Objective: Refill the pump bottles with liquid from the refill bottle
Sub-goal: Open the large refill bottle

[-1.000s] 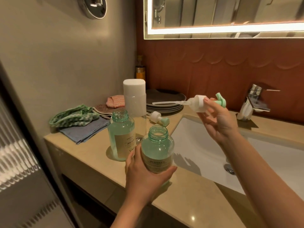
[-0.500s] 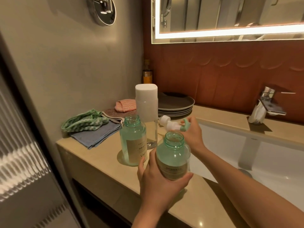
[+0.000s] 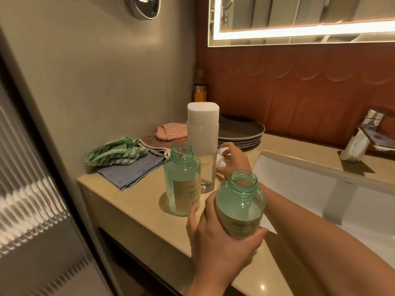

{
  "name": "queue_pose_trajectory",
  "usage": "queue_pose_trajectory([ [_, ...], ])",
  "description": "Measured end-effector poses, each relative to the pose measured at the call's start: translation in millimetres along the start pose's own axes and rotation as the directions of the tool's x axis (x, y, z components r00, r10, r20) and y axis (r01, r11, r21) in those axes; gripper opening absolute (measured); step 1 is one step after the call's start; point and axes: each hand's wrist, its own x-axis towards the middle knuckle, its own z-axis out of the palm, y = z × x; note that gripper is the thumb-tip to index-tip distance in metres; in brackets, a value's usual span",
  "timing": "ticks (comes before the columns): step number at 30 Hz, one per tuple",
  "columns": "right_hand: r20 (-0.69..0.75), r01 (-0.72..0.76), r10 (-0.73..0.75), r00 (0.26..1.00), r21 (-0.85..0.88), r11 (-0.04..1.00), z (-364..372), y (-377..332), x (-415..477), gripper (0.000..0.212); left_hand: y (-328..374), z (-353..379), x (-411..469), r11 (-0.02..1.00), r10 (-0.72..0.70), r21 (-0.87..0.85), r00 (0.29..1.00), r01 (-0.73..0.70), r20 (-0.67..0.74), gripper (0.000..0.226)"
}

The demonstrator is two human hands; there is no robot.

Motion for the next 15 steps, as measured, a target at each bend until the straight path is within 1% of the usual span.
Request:
queue_pose_trajectory([
  [2, 0.027, 0.009, -0.008, 1.000, -0.027, 1.000, -1, 0, 2, 0.072, -1, 1, 0, 1.000, -0.009, 0.005, 1.000, 0.009, -0.005, 0.092],
  [6, 0.083, 0.044, -0.047, 0.995, 0.043, 0.998, -16, -5, -5, 0.069, 0, 2, 0, 0.999, -0.023, 0.022, 0.999, 0.024, -0.049, 0.095],
  [9, 0.027, 0.091, -0.095, 0.995, 0.133, 0.987, -37, -22, -10, 0.050, -2, 5, 0, 1.000, -0.012, 0.005, 0.994, 0.012, -0.109, 0.105],
  [11, -0.029, 0.118, -0.115, 0.993, 0.224, 0.968, -57, -42, -9, 0.039, -3, 6, 0, 0.999, -0.046, 0.006, 0.992, 0.047, -0.118, 0.111],
  [13, -0.065, 0.139, -0.125, 0.990, 0.294, 0.946, -78, -69, -4, 0.036, -3, 5, -1, 0.996, -0.088, 0.011, 0.990, 0.090, -0.110, 0.114],
  [15, -0.035, 0.167, -0.164, 0.986, 0.289, 0.943, -98, -99, -1, 0.040, -2, 5, -1, 0.994, -0.105, 0.001, 0.989, 0.106, -0.101, 0.115],
])
